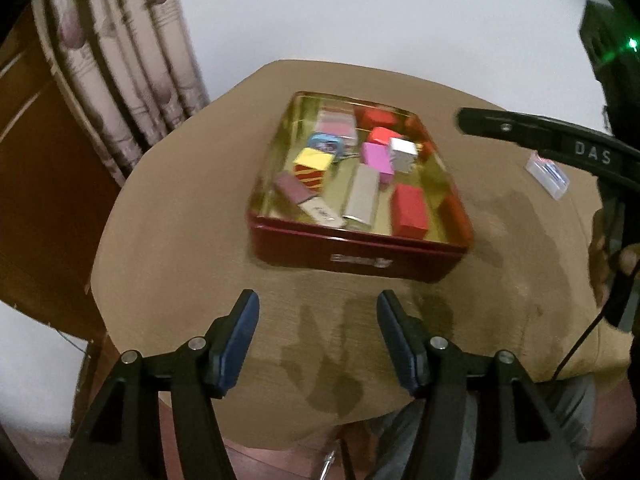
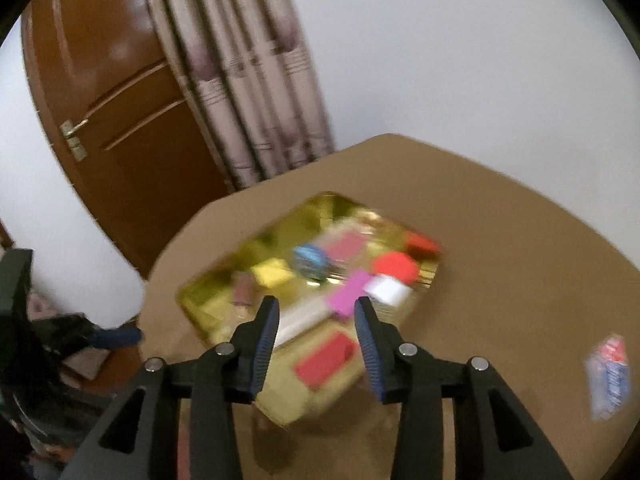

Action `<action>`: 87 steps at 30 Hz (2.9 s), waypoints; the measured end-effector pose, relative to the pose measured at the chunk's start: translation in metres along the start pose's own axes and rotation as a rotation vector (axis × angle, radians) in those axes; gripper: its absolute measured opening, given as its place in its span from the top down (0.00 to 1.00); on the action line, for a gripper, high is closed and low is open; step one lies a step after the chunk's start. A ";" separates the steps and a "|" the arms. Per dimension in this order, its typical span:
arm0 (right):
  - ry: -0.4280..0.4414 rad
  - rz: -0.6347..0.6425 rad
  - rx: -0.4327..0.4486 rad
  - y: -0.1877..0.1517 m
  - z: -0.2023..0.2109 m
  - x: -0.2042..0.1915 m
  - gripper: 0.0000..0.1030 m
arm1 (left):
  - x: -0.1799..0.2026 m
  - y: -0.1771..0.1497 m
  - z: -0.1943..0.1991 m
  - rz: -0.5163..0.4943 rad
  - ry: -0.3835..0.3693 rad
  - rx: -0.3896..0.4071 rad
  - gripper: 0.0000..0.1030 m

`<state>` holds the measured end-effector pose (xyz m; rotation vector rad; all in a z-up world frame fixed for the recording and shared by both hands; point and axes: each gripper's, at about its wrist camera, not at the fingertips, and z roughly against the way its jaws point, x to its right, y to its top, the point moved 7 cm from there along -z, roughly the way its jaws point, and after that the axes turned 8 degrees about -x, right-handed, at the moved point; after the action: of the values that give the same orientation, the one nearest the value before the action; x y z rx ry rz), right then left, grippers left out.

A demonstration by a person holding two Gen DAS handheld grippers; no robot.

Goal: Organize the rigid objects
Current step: 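Reach the right gripper to the clear floss box and grasp it, then lift the floss box and carry it over the tin with the right gripper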

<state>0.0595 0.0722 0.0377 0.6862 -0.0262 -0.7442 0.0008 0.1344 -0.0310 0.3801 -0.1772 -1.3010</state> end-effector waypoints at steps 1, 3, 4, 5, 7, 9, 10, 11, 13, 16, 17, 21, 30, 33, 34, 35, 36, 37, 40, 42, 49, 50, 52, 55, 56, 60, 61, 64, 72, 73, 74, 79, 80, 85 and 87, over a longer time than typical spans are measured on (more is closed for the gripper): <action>-0.020 -0.011 0.001 -0.005 0.008 0.012 0.56 | 0.006 0.000 0.001 -0.011 0.001 -0.001 0.44; -0.082 -0.030 0.011 -0.018 0.026 0.041 0.51 | 0.023 -0.001 0.004 -0.039 -0.002 0.000 0.44; -0.126 -0.044 0.020 -0.027 0.036 0.059 0.50 | 0.029 -0.001 0.004 -0.050 0.001 0.000 0.44; -0.146 -0.061 0.021 -0.035 0.043 0.076 0.48 | 0.037 -0.001 0.004 -0.066 0.007 0.000 0.44; -0.193 -0.111 0.017 -0.051 0.058 0.114 0.45 | 0.055 -0.001 0.006 -0.100 0.018 0.005 0.44; -0.239 -0.148 0.013 -0.061 0.068 0.148 0.45 | 0.071 0.000 0.007 -0.131 0.025 0.008 0.42; -0.274 -0.171 0.006 -0.069 0.076 0.171 0.44 | 0.079 0.000 0.007 -0.146 0.027 0.009 0.39; -0.290 -0.183 0.002 -0.074 0.080 0.184 0.44 | 0.088 0.001 0.008 -0.159 0.030 0.012 0.37; -0.309 -0.208 -0.015 -0.087 0.088 0.216 0.44 | 0.107 0.003 0.007 -0.190 0.043 0.022 0.35; -0.359 -0.217 -0.038 -0.104 0.099 0.252 0.44 | 0.131 0.008 0.007 -0.230 0.059 0.034 0.33; -0.358 -0.223 -0.045 -0.109 0.102 0.262 0.44 | 0.141 0.009 0.005 -0.246 0.066 0.034 0.32; -0.362 -0.224 -0.053 -0.117 0.105 0.284 0.44 | 0.164 0.012 -0.005 -0.282 0.068 0.010 0.32; -0.328 -0.221 -0.060 -0.120 0.092 0.300 0.44 | 0.201 0.020 -0.032 -0.310 0.072 -0.054 0.31; -0.297 -0.214 -0.056 -0.118 0.087 0.300 0.44 | 0.210 0.022 -0.042 -0.312 0.075 -0.075 0.31; -0.288 -0.210 -0.053 -0.116 0.086 0.300 0.44 | 0.212 0.022 -0.044 -0.311 0.077 -0.081 0.31; -0.277 -0.210 -0.054 -0.115 0.084 0.300 0.44 | 0.214 0.023 -0.048 -0.312 0.077 -0.091 0.31; -0.258 -0.210 -0.057 -0.114 0.080 0.299 0.44 | 0.215 0.023 -0.050 -0.311 0.077 -0.097 0.31; -0.243 -0.205 -0.060 -0.112 0.077 0.299 0.44 | 0.217 0.024 -0.052 -0.307 0.075 -0.102 0.31; -0.220 -0.184 -0.078 -0.107 0.070 0.296 0.43 | 0.220 0.026 -0.059 -0.298 0.064 -0.116 0.31; -0.223 -0.169 -0.079 -0.104 0.067 0.294 0.43 | 0.221 0.026 -0.063 -0.291 0.057 -0.130 0.31; -0.234 -0.128 -0.139 -0.093 0.042 0.293 0.41 | 0.222 0.022 -0.076 -0.273 0.021 -0.172 0.31; -0.243 -0.117 -0.146 -0.091 0.038 0.291 0.41 | 0.222 0.022 -0.078 -0.273 0.017 -0.176 0.31; -0.259 -0.093 -0.162 -0.087 0.031 0.289 0.41 | 0.222 0.021 -0.079 -0.270 0.013 -0.180 0.31; -0.297 -0.055 -0.197 -0.085 0.019 0.289 0.40 | 0.220 0.020 -0.082 -0.264 0.003 -0.188 0.31; -0.303 -0.049 -0.213 -0.085 0.015 0.290 0.38 | 0.219 0.020 -0.083 -0.262 -0.001 -0.189 0.31; -0.323 -0.045 -0.269 -0.084 0.001 0.297 0.37 | 0.215 0.021 -0.085 -0.255 -0.004 -0.192 0.31; -0.327 -0.047 -0.277 -0.084 -0.002 0.298 0.37 | 0.214 0.021 -0.085 -0.253 -0.006 -0.193 0.31; -0.316 -0.067 -0.312 -0.086 -0.011 0.302 0.37 | 0.212 0.021 -0.086 -0.240 -0.014 -0.196 0.31; -0.311 -0.201 -0.291 -0.106 -0.003 0.303 0.40 | 0.210 0.013 -0.078 -0.231 -0.035 -0.167 0.31; -0.306 -0.218 -0.280 -0.111 0.001 0.297 0.40 | 0.209 0.010 -0.076 -0.233 -0.037 -0.159 0.31; -0.296 -0.232 -0.273 -0.116 0.005 0.292 0.40 | 0.207 0.007 -0.073 -0.234 -0.036 -0.154 0.31; -0.207 -0.297 -0.220 -0.151 0.034 0.239 0.40 | 0.190 -0.013 -0.065 -0.218 -0.052 -0.145 0.31; -0.191 -0.306 -0.209 -0.157 0.039 0.228 0.40 | 0.185 -0.020 -0.061 -0.212 -0.061 -0.148 0.31; -0.117 -0.344 -0.194 -0.186 0.052 0.175 0.40 | 0.158 -0.044 -0.044 -0.182 -0.050 -0.125 0.31; -0.097 -0.355 -0.192 -0.192 0.056 0.155 0.40 | 0.140 -0.053 -0.035 -0.155 -0.029 -0.108 0.31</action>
<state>0.0427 -0.1589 -0.0636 0.4749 0.0792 -1.1058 0.0021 -0.0053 -0.0949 0.2869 -0.1028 -1.4628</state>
